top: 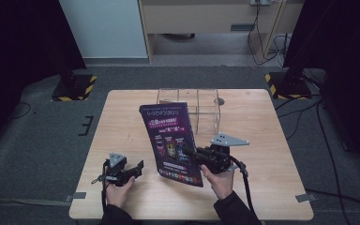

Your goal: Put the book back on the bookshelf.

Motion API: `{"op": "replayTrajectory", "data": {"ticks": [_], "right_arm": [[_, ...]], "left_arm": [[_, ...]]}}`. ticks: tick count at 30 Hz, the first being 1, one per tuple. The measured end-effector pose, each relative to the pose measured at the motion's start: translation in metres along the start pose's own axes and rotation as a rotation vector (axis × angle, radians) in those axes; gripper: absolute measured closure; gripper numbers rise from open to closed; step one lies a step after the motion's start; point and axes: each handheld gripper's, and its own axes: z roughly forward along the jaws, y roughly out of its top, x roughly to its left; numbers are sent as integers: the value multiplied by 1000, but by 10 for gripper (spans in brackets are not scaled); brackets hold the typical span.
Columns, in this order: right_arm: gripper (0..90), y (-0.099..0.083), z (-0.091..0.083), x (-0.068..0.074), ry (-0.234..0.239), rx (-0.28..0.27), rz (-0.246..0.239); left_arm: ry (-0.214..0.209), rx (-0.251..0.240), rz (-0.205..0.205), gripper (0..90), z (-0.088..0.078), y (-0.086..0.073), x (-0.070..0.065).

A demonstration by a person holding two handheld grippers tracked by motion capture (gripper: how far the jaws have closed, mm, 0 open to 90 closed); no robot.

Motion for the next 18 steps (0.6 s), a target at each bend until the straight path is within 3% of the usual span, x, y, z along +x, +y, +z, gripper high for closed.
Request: {"op": "replayTrajectory", "data": {"ticks": [9,14,18], "right_arm": [[843,24,-16,-6,-35,-64,-23],[844,32,-20,-9,-52,-93,-32],[843,39,-24,-12,-73,-112,-36]], "left_arm": [[40,73,46,206,8,-3,-2],[41,74,55,193,9,-3,-3],[63,96,104,167,11,-3,-8]]}}
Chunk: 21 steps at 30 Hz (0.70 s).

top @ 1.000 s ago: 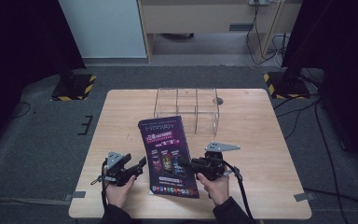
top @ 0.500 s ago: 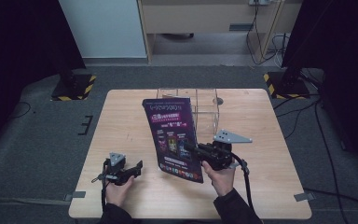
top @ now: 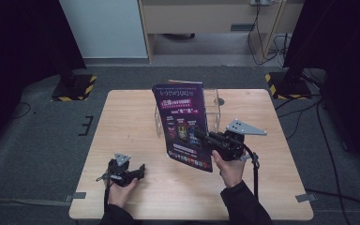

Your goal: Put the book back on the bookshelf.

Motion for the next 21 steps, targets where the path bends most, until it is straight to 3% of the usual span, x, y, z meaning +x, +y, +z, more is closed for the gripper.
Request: {"op": "replayTrajectory", "data": {"ticks": [2,21], "right_arm": [[843,5,-1,-2,-15,-13,-3],[843,49,-10,-26,-144,-139,-20]], "left_arm": [[14,11,28,144,1,0,-3],[10,15,28,114,2,1,-4]]}}
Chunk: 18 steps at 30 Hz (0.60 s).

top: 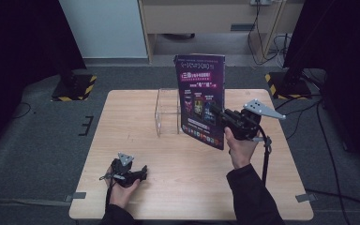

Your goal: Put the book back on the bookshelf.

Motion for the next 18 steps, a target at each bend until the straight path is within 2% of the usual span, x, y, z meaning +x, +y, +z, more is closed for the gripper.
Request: {"op": "replayTrajectory", "data": {"ticks": [6,18], "right_arm": [[843,11,2,-9,-42,-43,-4],[843,24,-2,-24,-110,-92,-7]], "left_arm": [[0,0,0,112,0,0,0],[0,1,0,110,0,0,0]]}}
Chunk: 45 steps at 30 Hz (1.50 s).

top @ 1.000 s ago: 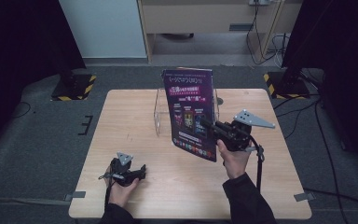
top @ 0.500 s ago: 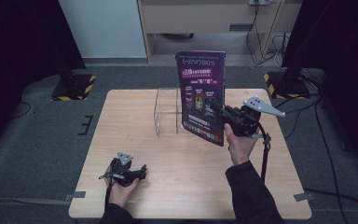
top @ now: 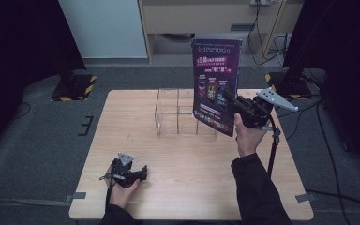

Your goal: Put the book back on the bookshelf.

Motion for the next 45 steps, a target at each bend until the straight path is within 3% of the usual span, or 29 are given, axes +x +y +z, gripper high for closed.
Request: {"op": "replayTrajectory", "data": {"ticks": [20,28,45], "right_arm": [[843,-6,15,-32,-121,12,-14],[843,-21,26,-36,-141,22,-1],[842,-61,47,-35,-177,86,-26]], "left_arm": [[1,1,2,107,0,0,0],[1,1,2,108,0,0,0],[1,1,2,107,0,0,0]]}}
